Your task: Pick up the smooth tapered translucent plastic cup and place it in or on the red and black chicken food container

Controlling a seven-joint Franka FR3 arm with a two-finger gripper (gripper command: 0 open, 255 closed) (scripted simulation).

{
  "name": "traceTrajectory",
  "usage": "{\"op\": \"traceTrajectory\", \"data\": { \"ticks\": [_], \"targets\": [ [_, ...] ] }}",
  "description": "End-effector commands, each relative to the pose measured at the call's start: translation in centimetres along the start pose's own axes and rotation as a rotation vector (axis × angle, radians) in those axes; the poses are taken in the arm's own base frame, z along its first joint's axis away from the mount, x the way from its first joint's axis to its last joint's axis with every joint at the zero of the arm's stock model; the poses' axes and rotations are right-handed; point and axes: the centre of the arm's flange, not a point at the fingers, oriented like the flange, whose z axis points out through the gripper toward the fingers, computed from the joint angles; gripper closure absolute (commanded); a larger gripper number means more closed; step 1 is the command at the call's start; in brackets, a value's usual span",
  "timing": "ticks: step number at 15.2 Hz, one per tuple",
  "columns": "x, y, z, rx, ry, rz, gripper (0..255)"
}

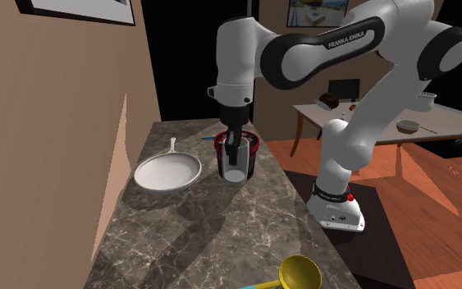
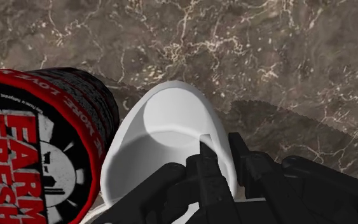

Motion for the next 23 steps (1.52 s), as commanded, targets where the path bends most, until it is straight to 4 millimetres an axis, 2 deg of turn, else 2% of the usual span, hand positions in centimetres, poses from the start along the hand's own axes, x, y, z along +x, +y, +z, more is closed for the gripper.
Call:
{"op": "traceTrajectory", "data": {
  "ticks": [1,23],
  "targets": [
    [0.0,0.0,-1.1,0.0,0.0,0.0,255],
    [0.0,-0.2,-12.7,0.0,0.0,0.0,255]
  ]
}}
